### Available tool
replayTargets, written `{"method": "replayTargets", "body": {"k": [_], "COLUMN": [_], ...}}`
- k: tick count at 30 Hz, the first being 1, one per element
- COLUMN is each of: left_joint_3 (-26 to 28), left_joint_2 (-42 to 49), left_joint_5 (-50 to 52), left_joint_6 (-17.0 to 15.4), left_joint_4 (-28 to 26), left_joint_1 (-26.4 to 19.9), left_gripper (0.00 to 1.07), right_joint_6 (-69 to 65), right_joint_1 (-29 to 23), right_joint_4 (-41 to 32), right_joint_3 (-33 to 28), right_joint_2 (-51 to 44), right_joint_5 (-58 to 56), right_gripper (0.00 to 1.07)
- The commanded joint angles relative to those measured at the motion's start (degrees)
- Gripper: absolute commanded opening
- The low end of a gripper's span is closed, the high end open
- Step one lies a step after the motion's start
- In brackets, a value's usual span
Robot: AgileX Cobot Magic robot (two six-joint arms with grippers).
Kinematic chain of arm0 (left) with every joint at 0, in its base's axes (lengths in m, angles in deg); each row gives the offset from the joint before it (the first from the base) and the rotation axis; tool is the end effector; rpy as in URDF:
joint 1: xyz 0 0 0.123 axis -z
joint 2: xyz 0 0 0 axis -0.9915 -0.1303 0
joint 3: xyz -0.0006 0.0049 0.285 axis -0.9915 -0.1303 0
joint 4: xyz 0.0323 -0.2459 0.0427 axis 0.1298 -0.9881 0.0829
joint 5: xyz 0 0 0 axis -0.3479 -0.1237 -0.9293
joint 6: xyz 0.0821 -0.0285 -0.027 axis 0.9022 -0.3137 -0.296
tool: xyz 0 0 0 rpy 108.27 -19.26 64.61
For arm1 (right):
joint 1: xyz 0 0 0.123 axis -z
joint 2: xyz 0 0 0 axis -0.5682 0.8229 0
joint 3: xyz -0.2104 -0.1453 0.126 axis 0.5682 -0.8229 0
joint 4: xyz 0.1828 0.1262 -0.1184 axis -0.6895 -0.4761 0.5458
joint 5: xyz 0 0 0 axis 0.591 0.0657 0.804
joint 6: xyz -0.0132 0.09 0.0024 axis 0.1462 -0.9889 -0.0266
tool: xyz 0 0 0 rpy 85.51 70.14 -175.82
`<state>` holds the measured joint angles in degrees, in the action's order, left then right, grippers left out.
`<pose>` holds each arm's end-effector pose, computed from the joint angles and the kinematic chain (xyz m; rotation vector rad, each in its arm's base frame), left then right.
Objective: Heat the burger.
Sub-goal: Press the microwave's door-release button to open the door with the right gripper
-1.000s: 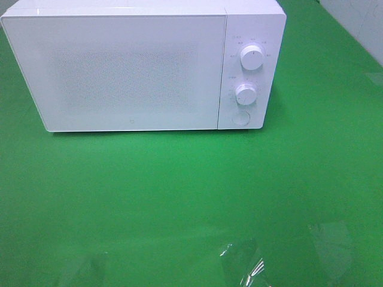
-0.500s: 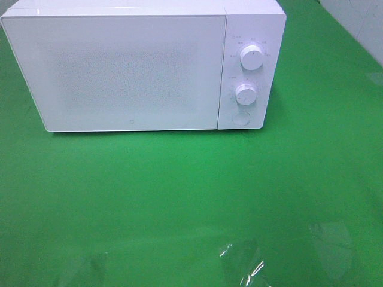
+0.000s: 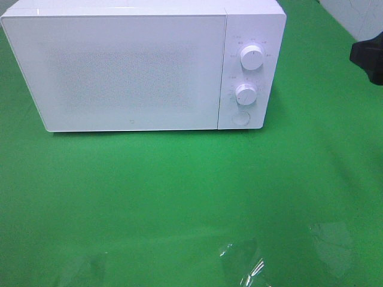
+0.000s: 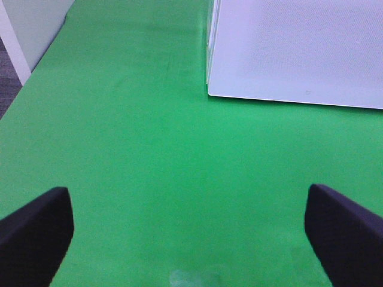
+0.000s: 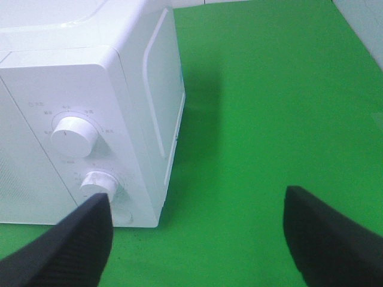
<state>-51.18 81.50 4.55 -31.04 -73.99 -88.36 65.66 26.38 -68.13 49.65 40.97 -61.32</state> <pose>-0.0082 -0.0081 0.2817 -0.0526 2.0318 -0.0154 0.2118 0.0318 0.2762 -0.1067 1.8593 0.1388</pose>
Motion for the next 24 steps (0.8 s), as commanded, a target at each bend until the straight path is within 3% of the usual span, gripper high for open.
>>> {"method": "replayTargets", "body": {"k": [1,3,6,8,13,15,16,17,20,24], "left_joint_3": [-0.2,-0.2,-0.2,-0.2,-0.2,-0.2,-0.2,-0.2,-0.2,-0.2], "left_joint_2": [0.9,0.9,0.9,0.9,0.9,0.9,0.9,0.9,0.9,0.9], "left_joint_5": [0.4,0.4,0.4,0.4,0.4,0.4,0.4,0.4,0.4,0.4], "left_joint_6": [-0.2,-0.2,-0.2,-0.2,-0.2,-0.2,-0.2,-0.2,-0.2,-0.2], "left_joint_4": [-0.4,-0.4,-0.4,-0.4,-0.4,-0.4,-0.4,-0.4,-0.4,-0.4], "left_joint_1": [-0.2,-0.2,-0.2,-0.2,-0.2,-0.2,-0.2,-0.2,-0.2,-0.2], "left_gripper": [0.97,0.97,0.97,0.97,0.97,0.97,0.97,0.97,0.97,0.97], "right_joint_6": [0.6,0.9,1.2,4.0,8.0,14.2,14.2,17.1,18.2,21.2], "right_joint_1": [0.3,0.3,0.3,-0.2,-2.3,-7.1,-7.1,-9.9,-11.5,-20.6], "right_joint_4": [1.0,-0.2,-1.0,-6.5,-12.1,-21.1,-21.1,-25.8,-27.4,-36.5], "right_joint_3": [-0.2,-4.1,-5.0,-8.8,-11.3,-13.5,-13.5,-13.6,-13.6,-13.6], "right_joint_2": [2.5,6.8,7.6,11.3,13.9,17.9,17.9,20.1,20.9,26.5], "right_joint_5": [5.5,17.1,20.2,30.4,37.2,44.3,44.3,46.4,47.1,53.4], "right_gripper": [0.76,0.76,0.76,0.76,0.76,0.76,0.76,0.76,0.76,0.76]}}
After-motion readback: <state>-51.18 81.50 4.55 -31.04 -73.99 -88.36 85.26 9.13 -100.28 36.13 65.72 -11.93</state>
